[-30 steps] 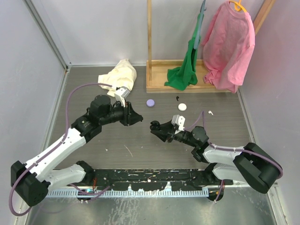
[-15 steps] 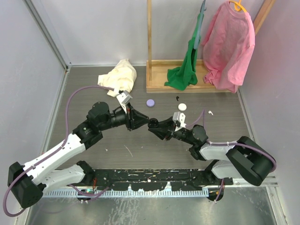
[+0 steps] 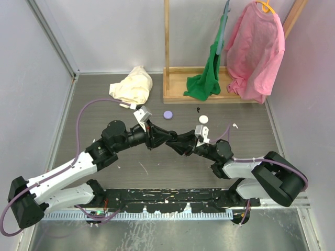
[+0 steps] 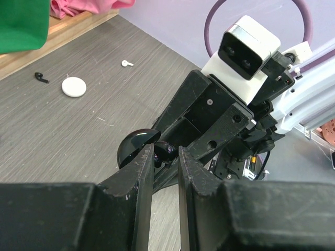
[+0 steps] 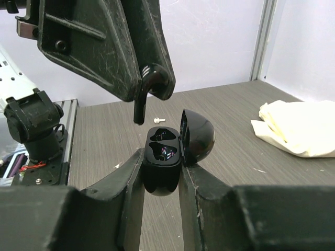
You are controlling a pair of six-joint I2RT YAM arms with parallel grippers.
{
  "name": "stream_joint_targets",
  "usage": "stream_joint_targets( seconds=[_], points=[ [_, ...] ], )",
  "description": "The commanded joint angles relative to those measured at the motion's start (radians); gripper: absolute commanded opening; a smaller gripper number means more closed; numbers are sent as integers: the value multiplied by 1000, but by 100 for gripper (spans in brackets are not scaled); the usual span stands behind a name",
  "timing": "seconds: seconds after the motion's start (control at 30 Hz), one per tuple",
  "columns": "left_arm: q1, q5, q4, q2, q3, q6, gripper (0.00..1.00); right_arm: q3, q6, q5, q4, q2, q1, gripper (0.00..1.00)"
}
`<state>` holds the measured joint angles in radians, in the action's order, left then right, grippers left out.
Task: Insert the wireless bluetooth earbuds into the charging case
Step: Place the earbud in the charging case.
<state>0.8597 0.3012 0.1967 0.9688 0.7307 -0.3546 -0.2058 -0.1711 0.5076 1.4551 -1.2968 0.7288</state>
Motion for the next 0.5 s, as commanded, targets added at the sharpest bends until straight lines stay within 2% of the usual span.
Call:
stream_joint_targets(
  seconds=[0.0, 0.47],
  points=[
    [30, -44, 94, -9, -2, 28, 22, -10, 64, 11, 152, -5, -2, 1],
    [67, -86, 108, -45, -18, 49, 22, -5, 244, 89, 186, 13, -3, 1]
  ],
)
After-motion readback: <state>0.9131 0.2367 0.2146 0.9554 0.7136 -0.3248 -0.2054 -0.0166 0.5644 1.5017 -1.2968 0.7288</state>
